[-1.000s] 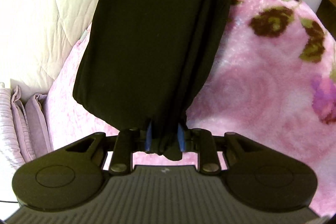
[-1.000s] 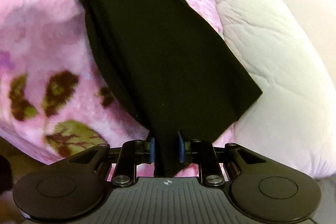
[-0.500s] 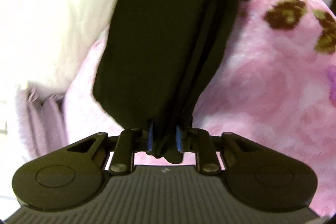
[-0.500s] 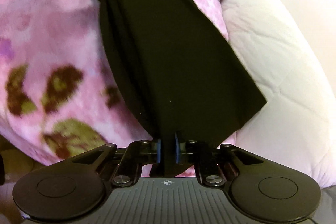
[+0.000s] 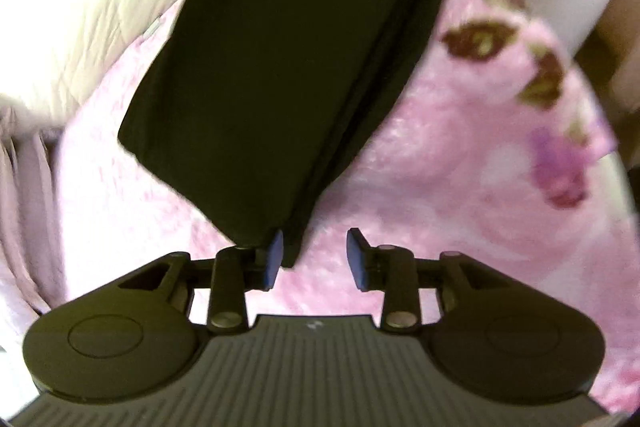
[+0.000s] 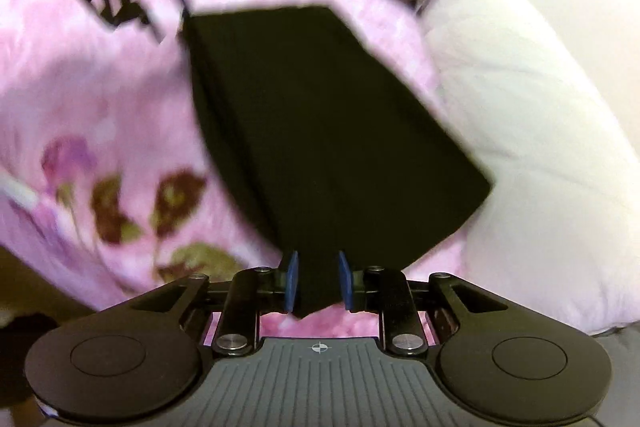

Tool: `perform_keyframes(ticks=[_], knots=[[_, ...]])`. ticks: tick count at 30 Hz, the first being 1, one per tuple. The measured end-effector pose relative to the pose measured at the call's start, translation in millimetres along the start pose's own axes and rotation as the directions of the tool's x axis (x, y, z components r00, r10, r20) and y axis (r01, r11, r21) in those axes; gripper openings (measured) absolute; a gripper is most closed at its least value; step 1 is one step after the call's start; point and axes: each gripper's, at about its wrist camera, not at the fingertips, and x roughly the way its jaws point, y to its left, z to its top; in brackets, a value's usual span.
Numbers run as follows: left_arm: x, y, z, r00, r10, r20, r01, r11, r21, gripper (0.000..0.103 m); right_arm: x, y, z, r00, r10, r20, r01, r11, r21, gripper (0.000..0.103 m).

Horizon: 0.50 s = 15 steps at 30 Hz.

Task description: Fold clothes

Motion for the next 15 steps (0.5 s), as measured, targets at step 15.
perform_keyframes(ticks=[15], knots=[[88,125,89,0.989,0.134,0.055,-0.116,0.96,-0.255,0.03,200,-172,31,0.985,-0.021,-0.171,0.085,0.924,0.374,0.01]])
